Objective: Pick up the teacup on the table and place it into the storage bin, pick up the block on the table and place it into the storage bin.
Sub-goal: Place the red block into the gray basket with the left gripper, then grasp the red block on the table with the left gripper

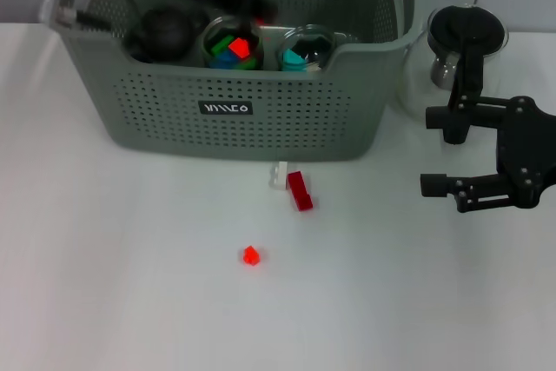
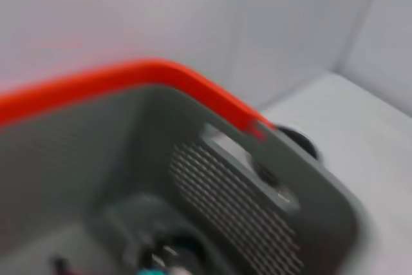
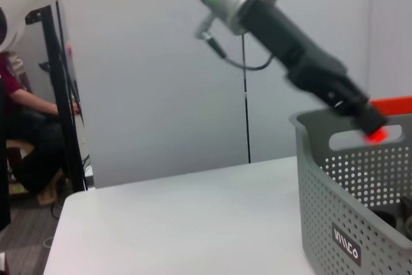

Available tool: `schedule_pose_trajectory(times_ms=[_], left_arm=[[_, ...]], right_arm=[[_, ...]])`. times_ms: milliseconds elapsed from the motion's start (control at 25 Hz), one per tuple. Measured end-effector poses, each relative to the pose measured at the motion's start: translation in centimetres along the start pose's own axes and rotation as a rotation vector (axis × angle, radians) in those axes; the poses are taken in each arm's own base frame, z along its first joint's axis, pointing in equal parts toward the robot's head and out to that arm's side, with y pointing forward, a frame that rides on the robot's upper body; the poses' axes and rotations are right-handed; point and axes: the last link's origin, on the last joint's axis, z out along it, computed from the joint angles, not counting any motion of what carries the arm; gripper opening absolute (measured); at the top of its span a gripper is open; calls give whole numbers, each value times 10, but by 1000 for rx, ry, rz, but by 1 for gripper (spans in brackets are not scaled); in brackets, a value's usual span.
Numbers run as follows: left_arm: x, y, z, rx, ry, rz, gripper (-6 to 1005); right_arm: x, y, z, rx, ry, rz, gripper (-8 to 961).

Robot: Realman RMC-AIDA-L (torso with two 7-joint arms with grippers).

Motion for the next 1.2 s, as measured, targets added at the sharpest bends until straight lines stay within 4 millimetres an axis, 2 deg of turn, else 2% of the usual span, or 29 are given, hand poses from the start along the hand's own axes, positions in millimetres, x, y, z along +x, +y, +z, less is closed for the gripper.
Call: schedule_pose_trajectory(times_ms=[80, 240, 360, 520, 600, 720, 880, 1040, 1120, 1200], left_arm=[[6, -23, 8, 38, 16, -22, 187], [6, -54, 32, 90, -8, -51, 187], [4, -66, 43, 118, -2, -44, 188], [4, -70, 45, 153, 39, -22, 188], [4, -70, 41, 157, 45, -13, 266], [3, -61, 27, 144, 51, 23, 384], [-1, -26, -4, 105, 120, 145, 545], [-22, 23, -27, -9, 120, 321, 742], [-45, 47, -30, -84, 55, 388, 858], [-51, 53, -30, -101, 29, 399, 882]], right_arm=[[1, 1, 1, 1, -8, 14, 927], [2, 3, 7, -8, -20, 34, 928], [1, 4, 11, -14, -26, 38, 928], [0, 4, 13, -18, -29, 42, 928], [0, 4, 14, -20, -30, 43, 928], [0, 3, 14, -15, -29, 43, 928], [-1, 2, 14, -12, -29, 39, 928], [-1, -1, 12, 7, -25, 42, 928], [0, -3, 11, 21, -25, 48, 928], [1, -5, 11, 32, -24, 59, 928]])
